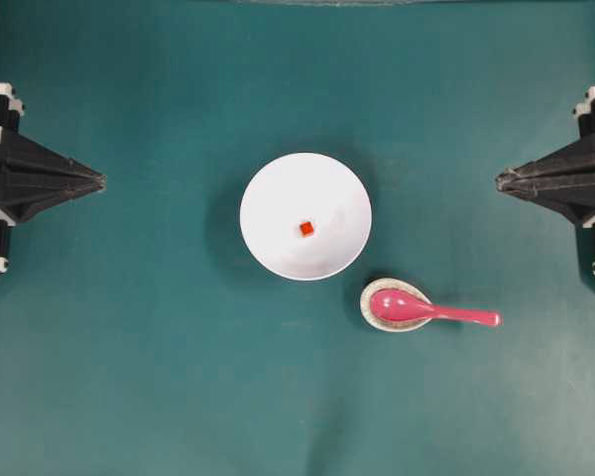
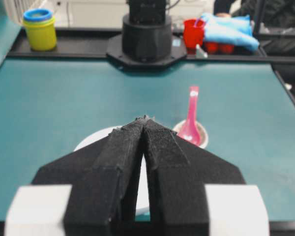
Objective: Grip the spoon and scoop the red block from the bowl with right arm.
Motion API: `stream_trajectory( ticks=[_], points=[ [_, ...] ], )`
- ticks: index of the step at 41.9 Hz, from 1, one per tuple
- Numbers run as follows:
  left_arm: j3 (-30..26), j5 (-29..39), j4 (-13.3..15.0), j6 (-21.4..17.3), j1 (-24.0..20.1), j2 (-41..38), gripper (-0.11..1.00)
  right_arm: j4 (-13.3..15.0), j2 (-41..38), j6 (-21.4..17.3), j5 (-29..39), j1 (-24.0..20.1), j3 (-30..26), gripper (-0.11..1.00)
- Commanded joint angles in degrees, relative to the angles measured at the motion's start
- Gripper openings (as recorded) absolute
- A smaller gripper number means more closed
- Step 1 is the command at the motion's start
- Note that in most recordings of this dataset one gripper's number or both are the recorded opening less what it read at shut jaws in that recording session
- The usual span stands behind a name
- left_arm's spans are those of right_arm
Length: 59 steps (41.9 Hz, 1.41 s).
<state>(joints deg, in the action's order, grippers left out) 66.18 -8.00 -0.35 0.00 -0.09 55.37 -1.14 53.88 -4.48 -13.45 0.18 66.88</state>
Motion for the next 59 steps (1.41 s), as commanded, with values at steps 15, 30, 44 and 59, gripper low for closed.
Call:
stream_trajectory(
  ticks=[15, 30, 44, 59],
  points=[
    [-1.58, 0.7, -0.09, 0.18, 0.0, -0.53, 0.0, -0.7, -2.9, -1.23, 1.85, -0.7, -3.08, 0.19],
    [-1.49, 1.14, -0.18, 0.18, 0.0, -0.53, 0.0, -4.66, -3.96, -1.23, 4.92, -0.79, -3.87, 0.49],
    [-1.49, 2.55, -0.18, 0.18, 0.0, -0.53, 0.0, -8.7, -8.61, -1.23, 4.31, -6.94, -3.43, 0.49],
    [-1.41, 3.08, -0.18, 0.18, -0.09, -0.53, 0.0, -19.95, -25.58, -1.23, -10.9, -19.07, -0.62, 0.49]
  ],
)
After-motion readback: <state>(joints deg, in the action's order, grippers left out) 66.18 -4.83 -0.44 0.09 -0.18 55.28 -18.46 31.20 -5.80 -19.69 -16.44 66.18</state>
